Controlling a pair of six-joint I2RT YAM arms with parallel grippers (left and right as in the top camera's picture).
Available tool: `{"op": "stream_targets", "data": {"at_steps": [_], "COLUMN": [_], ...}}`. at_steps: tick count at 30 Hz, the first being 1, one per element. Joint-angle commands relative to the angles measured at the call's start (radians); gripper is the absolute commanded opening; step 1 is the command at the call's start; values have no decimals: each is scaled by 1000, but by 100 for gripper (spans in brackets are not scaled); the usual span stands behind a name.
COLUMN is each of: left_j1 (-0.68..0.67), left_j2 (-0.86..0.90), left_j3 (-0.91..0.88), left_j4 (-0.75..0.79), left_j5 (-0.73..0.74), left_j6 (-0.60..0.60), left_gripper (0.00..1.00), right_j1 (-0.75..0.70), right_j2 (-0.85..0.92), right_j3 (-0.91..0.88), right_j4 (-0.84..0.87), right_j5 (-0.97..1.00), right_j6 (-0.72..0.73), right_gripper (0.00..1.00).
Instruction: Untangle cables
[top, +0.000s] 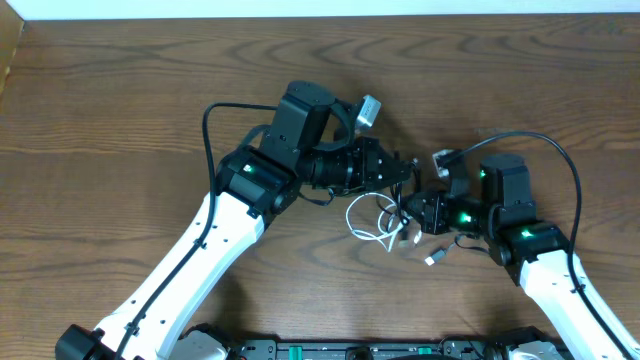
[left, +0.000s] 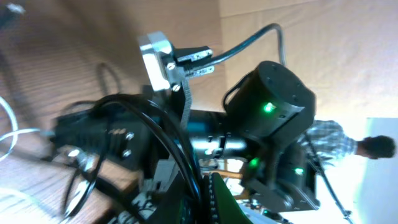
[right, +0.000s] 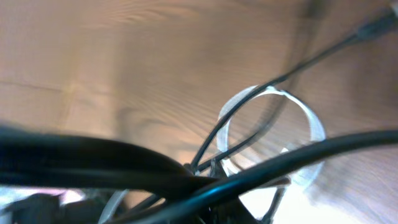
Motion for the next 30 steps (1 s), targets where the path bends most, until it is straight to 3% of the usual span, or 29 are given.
{"op": "stream_targets", "data": {"at_steps": [1,6,9,12,23,27,28,30], "left_j1": [31,70,96,136,379,425,425,420], "left_j2": [-22,-22,-22,-23,-40,-41,-41,-41], "left_j3": [18,18,18,18,18,18,18,18], "left_j4": [-28,-262,-399,-464,-465,-464,-464,-462], "left_j5": [24,-257,-501,-604,-620,-583,-561,-509], "left_j6": [150,303,316,327,343,342,342,343], "left_gripper": [7,7,7,7,7,7,9,35], "right_j1": [-4,-26,-39,-48,-101,-100,-100,-100], "right_j2": [8,8,8,8,8,8,8,8], "right_j3": [-10,-10,-10,-10,-10,-10,-10,-10], "right_j4": [-120,-216,-233,-241,-286,-264,-250,-208], "right_j5": [383,545,593,616,674,571,523,381], "right_j6": [13,13,13,13,47,28,-1,-86], "right_gripper": [1,1,1,1,1,1,1,1]}}
